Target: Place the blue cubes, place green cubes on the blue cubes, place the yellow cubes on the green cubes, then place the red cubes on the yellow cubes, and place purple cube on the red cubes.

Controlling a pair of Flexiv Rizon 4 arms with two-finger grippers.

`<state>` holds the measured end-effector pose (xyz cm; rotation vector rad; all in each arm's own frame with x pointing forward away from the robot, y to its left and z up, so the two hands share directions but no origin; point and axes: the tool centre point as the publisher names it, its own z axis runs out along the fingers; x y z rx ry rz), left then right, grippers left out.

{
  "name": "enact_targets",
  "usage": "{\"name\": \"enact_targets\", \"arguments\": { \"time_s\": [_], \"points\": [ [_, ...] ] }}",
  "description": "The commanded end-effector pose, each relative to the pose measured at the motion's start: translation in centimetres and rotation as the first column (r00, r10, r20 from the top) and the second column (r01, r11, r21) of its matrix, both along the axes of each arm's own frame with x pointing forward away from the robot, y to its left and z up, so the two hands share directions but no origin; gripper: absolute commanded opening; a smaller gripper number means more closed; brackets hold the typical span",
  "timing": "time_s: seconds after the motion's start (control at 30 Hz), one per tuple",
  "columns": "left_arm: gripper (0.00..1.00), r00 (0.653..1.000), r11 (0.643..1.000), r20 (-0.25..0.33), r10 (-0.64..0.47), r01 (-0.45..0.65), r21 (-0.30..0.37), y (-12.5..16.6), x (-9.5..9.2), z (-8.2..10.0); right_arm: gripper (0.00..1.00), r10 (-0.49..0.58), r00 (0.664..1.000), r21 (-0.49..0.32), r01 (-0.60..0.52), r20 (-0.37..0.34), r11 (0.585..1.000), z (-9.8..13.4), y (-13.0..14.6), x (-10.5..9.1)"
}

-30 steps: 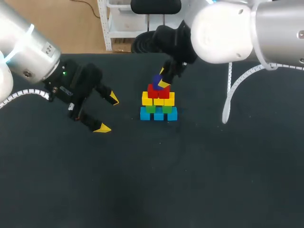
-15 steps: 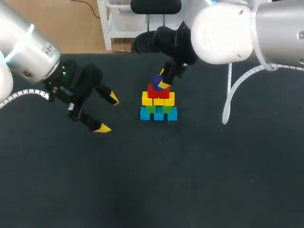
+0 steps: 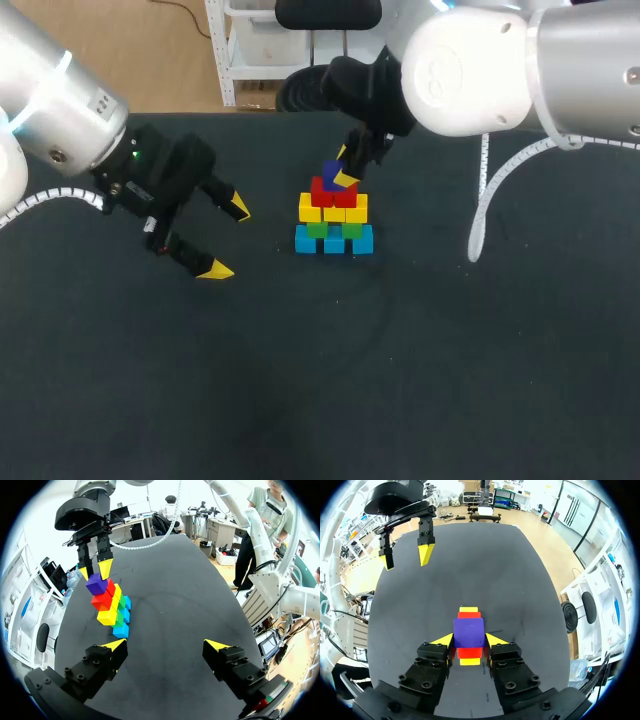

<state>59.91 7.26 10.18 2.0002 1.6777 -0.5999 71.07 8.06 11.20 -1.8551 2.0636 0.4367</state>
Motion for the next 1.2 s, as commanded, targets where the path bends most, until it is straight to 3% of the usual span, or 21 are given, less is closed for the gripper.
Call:
{"name": "enact_targets", "arguments": {
  "time_s": [0.03, 0.3, 0.57, 1.2],
  "points": [
    [1.00, 1.000, 1.000, 0.001, 0.000, 0.000, 0.001, 0.05, 0.01, 0.01, 0.00, -0.002, 1.000, 0.000, 0.002, 0.001, 1.000, -0.02, 0.10, 0.15],
    [1.00, 1.000, 1.000, 0.001, 0.000, 0.000, 0.001, 0.05, 0.01, 0.01, 0.00, -0.001, 1.000, 0.002, 0.001, 0.002, 1.000, -0.03, 0.14, 0.16],
    [1.00, 1.000, 1.000, 0.001, 0.000, 0.000, 0.001, 0.05, 0.01, 0.01, 0.31, -0.002, 1.000, 0.000, 0.002, 0.004, 1.000, -0.04, 0.13, 0.15],
    [1.00, 1.000, 1.000, 0.001, 0.000, 0.000, 0.001, 0.05, 0.01, 0.01, 0.43, -0.006, 1.000, 0.000, 0.006, 0.006, 1.000, -0.03, -0.12, 0.14]
  ]
}}
